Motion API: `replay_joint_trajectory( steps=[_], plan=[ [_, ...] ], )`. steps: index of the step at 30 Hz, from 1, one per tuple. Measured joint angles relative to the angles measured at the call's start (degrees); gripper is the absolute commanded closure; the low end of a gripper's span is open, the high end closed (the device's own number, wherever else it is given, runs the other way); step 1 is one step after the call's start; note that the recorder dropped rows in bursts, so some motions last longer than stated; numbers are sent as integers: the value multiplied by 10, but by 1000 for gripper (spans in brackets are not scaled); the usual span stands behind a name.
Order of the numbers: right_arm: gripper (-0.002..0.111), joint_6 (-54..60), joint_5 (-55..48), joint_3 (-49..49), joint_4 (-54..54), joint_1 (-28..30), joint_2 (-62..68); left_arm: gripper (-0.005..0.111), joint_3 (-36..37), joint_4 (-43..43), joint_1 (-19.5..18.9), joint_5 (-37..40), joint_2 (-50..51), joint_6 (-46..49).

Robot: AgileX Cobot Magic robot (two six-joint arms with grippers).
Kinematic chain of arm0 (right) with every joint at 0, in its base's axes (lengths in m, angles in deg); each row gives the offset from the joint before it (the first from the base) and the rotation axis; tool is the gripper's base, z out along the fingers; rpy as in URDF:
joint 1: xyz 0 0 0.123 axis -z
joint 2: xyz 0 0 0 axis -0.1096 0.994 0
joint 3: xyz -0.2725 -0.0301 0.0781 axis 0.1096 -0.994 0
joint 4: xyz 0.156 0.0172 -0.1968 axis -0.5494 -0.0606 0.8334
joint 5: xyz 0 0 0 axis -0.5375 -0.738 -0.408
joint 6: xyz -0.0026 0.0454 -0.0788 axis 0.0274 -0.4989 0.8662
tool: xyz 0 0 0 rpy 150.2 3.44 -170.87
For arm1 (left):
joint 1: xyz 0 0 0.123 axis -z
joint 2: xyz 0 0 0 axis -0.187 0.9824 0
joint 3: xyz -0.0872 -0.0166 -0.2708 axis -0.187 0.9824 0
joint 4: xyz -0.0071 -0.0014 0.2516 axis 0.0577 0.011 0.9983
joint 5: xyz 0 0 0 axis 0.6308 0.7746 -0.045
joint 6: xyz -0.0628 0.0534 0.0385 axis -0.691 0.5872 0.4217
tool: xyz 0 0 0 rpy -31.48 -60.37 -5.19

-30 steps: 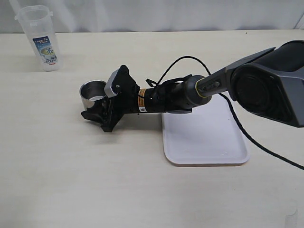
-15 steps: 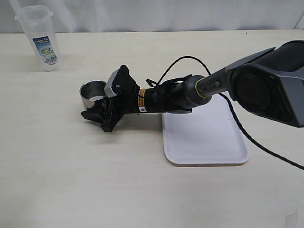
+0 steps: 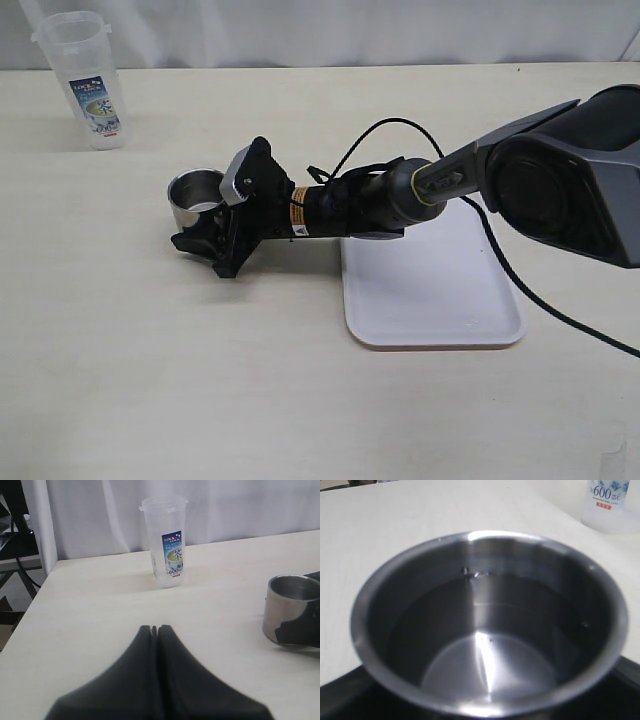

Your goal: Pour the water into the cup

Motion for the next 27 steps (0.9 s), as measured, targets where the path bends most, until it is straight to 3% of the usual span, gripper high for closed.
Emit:
replay_joint_trajectory(
  steps=[27],
  plan=[
    [104, -19, -1, 0, -5, 0, -1, 107, 0, 0, 0, 0, 0, 0]
  ],
)
